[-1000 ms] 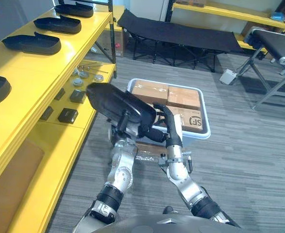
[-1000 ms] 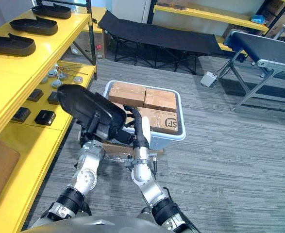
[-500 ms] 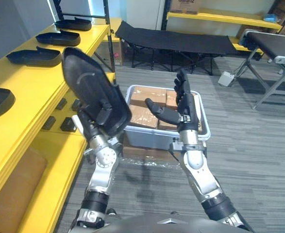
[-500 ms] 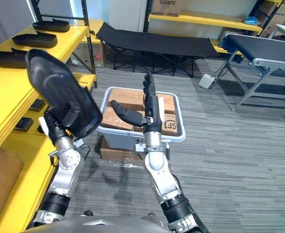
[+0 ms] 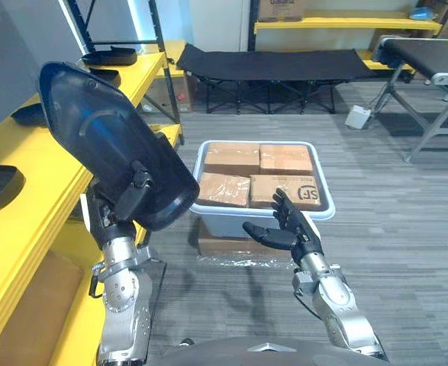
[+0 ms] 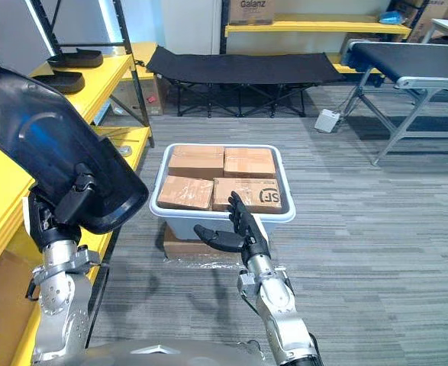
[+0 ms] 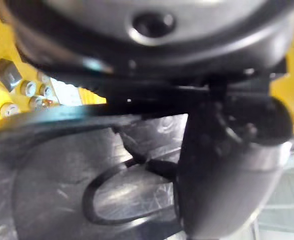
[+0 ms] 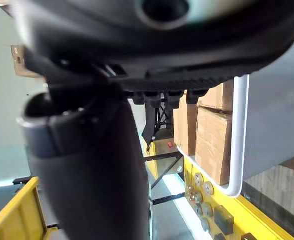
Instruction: Walk over and take three plastic housings, then place them on the shelf
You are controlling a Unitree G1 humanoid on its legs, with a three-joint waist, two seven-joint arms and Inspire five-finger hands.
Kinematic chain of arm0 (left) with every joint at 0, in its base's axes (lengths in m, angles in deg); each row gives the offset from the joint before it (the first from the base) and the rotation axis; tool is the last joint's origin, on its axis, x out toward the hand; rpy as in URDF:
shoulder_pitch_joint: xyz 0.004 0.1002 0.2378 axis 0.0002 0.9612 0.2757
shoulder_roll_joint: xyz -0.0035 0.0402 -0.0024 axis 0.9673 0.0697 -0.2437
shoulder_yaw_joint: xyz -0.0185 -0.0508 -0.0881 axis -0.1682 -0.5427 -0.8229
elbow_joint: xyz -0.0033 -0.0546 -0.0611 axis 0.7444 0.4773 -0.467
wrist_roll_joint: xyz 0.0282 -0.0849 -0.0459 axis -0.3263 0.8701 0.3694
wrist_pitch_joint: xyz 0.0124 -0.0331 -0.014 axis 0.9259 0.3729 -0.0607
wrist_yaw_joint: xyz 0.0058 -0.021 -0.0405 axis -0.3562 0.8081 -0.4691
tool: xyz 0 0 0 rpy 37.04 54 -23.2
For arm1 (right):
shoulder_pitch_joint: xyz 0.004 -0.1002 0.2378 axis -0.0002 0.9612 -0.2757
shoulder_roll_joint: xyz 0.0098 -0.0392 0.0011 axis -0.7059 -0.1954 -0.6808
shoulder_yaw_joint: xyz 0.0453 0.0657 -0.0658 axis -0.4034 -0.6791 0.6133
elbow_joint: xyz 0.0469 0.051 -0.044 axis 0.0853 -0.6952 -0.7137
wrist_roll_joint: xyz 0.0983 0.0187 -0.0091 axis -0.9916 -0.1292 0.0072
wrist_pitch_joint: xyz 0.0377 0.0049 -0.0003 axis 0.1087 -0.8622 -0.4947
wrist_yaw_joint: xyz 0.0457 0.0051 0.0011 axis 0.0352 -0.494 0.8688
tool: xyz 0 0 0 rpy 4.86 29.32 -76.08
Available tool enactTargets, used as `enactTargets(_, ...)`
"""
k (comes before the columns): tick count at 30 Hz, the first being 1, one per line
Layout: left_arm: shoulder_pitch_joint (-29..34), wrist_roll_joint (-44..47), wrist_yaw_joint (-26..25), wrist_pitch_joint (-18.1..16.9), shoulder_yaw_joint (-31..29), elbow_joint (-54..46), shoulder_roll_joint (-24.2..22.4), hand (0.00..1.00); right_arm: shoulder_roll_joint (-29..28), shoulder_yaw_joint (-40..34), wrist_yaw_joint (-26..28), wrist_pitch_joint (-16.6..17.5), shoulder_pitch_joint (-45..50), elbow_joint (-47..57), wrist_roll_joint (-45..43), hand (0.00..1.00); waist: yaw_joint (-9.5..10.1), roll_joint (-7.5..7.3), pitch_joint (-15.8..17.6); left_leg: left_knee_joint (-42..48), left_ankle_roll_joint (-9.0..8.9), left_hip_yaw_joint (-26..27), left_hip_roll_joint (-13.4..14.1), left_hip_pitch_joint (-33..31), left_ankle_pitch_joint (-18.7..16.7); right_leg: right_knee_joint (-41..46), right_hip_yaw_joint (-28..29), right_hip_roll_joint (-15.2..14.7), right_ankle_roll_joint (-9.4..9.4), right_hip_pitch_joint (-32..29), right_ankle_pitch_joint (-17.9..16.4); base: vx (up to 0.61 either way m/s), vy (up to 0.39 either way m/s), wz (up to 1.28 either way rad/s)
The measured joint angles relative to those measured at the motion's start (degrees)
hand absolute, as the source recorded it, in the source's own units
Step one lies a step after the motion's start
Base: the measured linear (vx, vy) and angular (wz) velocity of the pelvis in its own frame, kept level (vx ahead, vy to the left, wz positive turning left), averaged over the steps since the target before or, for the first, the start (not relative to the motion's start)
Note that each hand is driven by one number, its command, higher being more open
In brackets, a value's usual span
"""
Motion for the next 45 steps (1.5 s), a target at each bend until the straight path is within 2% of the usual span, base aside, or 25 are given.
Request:
enactTargets(4,2.69,1.25,1.29,0.11,-3.25,-3.68,-0.34,0.00,-0.12,1.80,-0.83,0.60,-2.02,-0.97,0.03,1.00,2.62,-0.05,-0.01,0.05,0.86,-5.74,-0.77,-2.00,0.97,-0.86,-5.14,0.03,0.54,1.92,0.10,0.04,0.001,0.65)
enactTargets(7,3.45,1.61,2.07,0.15,-6.96,-6.13,-1.60,0.00,-0.18,5.31,-1.50,3.21,-6.34,-4.48,0.14,1.00,6.21,-0.25,0.08,0.08,1.33,-12.13,-2.05,-3.73,1.74,-0.89,-10.86,-0.22,1.10,4.25,-0.44,0.03,0.023,0.87)
enactTargets(8,3.52,1.67,2.09,0.15,-7.11,-6.25,-1.66,0.00,-0.18,5.50,-1.51,3.35,-6.56,-4.70,0.20,1.00,6.37,-0.26,0.09,0.08,1.35,-12.34,-2.11,-3.78,1.76,-0.88,-11.06,-0.24,1.15,4.34,-0.49,0.02,0.049,0.96)
enactTargets(9,5.12,3.02,2.90,0.07,-9.29,-7.35,-2.03,0.00,-0.23,7.94,-2.10,4.85,-9.82,-6.87,1.74,1.00,8.27,-0.70,0.38,0.85,1.44,-15.45,-2.92,-4.77,1.81,-0.40,-14.14,-0.78,2.00,5.61,-1.15,0.02,0.043,0.72)
enactTargets(12,7.28,4.44,4.21,-0.14,-11.59,-7.37,-2.85,0.00,-0.21,11.02,-3.21,5.38,-13.87,-8.72,2.48,1.00,10.81,-0.93,0.78,1.49,0.97,-18.44,-3.75,-5.35,1.40,1.36,-16.95,-1.58,2.36,6.73,-2.41,0.00,0.049,0.70)
enactTargets(13,8.76,6.09,5.01,-0.42,-12.75,-7.37,-3.18,0.00,-0.27,12.18,-3.83,5.43,-16.01,-9.21,2.47,1.00,12.30,-1.12,0.96,1.70,0.84,-19.34,-4.04,-5.51,1.20,2.69,-17.84,-2.12,2.27,6.93,-3.30,-0.01,0.048,0.35)
enactTargets(16,11.11,8.08,6.87,-1.58,-14.49,-7.39,-4.26,0.00,-0.78,13.52,-4.39,5.78,-18.88,-9.20,2.39,1.00,13.63,-1.58,1.62,1.86,0.69,-19.72,-4.25,-5.40,1.07,4.48,-18.11,-2.91,1.60,6.81,-4.55,-0.01,0.045,0.15)
enactTargets(20,11.71,8.13,9.33,-1.58,-14.20,-7.57,-4.21,0.00,-0.28,13.42,-3.82,5.81,-19.16,-9.16,2.17,1.00,13.54,-1.58,2.77,2.92,1.13,-19.76,-4.06,-5.69,0.74,5.35,-18.19,-3.03,1.14,6.98,-5.05,-0.02,0.023,0.02)
enactTargets(22,11.62,8.14,11.43,-1.58,-12.32,-7.82,-3.85,0.00,-0.03,12.81,-3.06,5.82,-18.87,-8.89,2.17,1.00,12.14,-1.36,3.31,4.00,1.79,-20.35,-3.91,-7.73,1.15,5.21,-19.92,-2.54,1.18,7.32,-5.03,-0.06,0.009,0.43)
enactTargets(23,11.13,8.02,12.97,-1.55,-10.75,-7.82,-3.55,0.00,0.02,11.65,-2.75,5.82,-18.44,-8.68,2.18,1.00,10.72,-0.74,3.84,4.23,2.66,-20.88,-3.82,-9.34,1.47,5.20,-21.69,-2.10,1.23,7.47,-5.00,-0.08,0.005,0.73)
enactTargets(24,10.59,7.72,13.56,-1.46,-9.92,-7.82,-3.35,0.00,0.06,10.97,-2.75,5.82,-18.16,-8.45,2.23,1.00,10.23,-0.38,4.30,4.48,2.85,-20.34,-3.56,-10.04,1.44,5.21,-22.64,-1.92,1.28,7.67,-5.00,-0.08,0.010,0.83)
enactTargets(25,9.21,6.39,14.11,-1.33,-8.42,-7.80,-3.09,0.00,0.47,9.77,-2.75,5.82,-17.96,-8.34,2.26,1.00,9.45,0.31,5.35,5.37,3.10,-17.41,-2.40,-10.69,1.54,5.31,-24.37,-1.54,1.29,8.29,-5.00,-0.07,0.023,0.63)
enactTargets(27,7.45,4.38,14.19,-1.24,-6.90,-7.78,-2.63,0.00,2.04,9.35,-1.91,5.82,-17.97,-8.34,2.47,1.00,9.50,2.69,7.42,5.56,3.69,-17.02,-2.11,-10.51,2.48,6.02,-24.84,-1.50,1.59,8.76,-5.24,-0.06,0.043,0.33)
enactTargets(29,6.63,3.34,14.02,-1.23,-6.86,-7.79,-2.45,0.00,2.24,9.37,-0.51,5.82,-17.95,-8.34,2.49,1.00,9.50,3.77,8.12,5.51,3.72,-17.21,-2.10,-10.38,2.64,7.46,-24.97,-1.98,2.31,8.77,-6.04,-0.05,0.037,0.10)
enactTargets(32,6.14,3.26,15.10,-1.00,-6.33,-7.78,-1.46,0.00,2.10,9.46,0.46,7.08,-17.95,-8.29,2.41,1.00,9.25,3.53,8.19,5.53,3.76,-18.22,-2.23,-10.33,2.64,11.51,-24.96,-3.08,2.57,8.66,-9.10,-0.04,0.006,0.22)
enactTargets(34,5.29,3.29,17.60,-0.61,-5.05,-7.77,0.01,0.00,2.02,9.03,-0.84,9.15,-17.75,-8.28,2.47,1.00,9.00,2.87,8.17,5.37,4.38,-20.99,-3.00,-10.49,3.67,15.71,-19.45,-2.88,1.78,6.98,-13.58,-0.05,-0.023,0.68)
enactTargets(36,4.41,3.37,20.15,-0.54,-3.17,-7.75,1.12,0.00,1.94,8.00,-1.98,10.82,-17.23,-8.25,2.46,1.00,8.34,2.85,8.16,3.85,4.33,-23.76,-4.12,-10.36,5.32,18.40,-16.35,-2.97,0.52,6.65,-16.18,-0.03,-0.039,0.92)
enactTargets(37,3.93,3.39,22.02,-0.54,-2.06,-7.75,1.79,0.00,1.93,7.28,-1.96,11.67,-17.25,-8.25,2.46,1.00,7.81,2.83,8.16,2.46,4.29,-25.31,-4.86,-10.41,6.72,19.66,-14.45,-3.11,0.83,6.43,-17.44,-0.02,-0.043,0.86)
enactTargets(40,4.64,3.57,23.97,-0.54,-0.67,-7.75,2.47,0.00,2.21,6.84,-0.28,12.36,-17.26,-8.27,4.77,1.00,8.03,3.11,8.27,1.73,4.12,-24.89,-4.68,-10.47,8.26,20.72,-13.40,-3.02,1.48,6.01,-18.42,-0.03,-0.058,0.26)
enactTargets(43,5.20,4.11,24.31,-0.55,0.14,-7.63,2.46,0.00,3.66,7.30,5.11,13.10,-16.73,-8.26,6.91,1.00,7.81,3.31,8.26,2.08,3.98,-23.66,-3.59,-10.39,8.11,20.85,-11.89,-2.34,1.87,5.42,-18.72,-0.06,-0.058,-0.18)
enactTargets(45,5.31,4.66,24.29,-0.55,0.79,-7.38,2.43,0.00,5.86,7.84,8.77,13.96,-14.97,-8.24,6.93,1.00,7.53,3.50,8.35,2.95,3.67,-20.87,-2.21,-10.50,6.81,21.05,-11.12,-1.73,1.90,5.22,-18.87,-0.09,-0.034,-0.14)
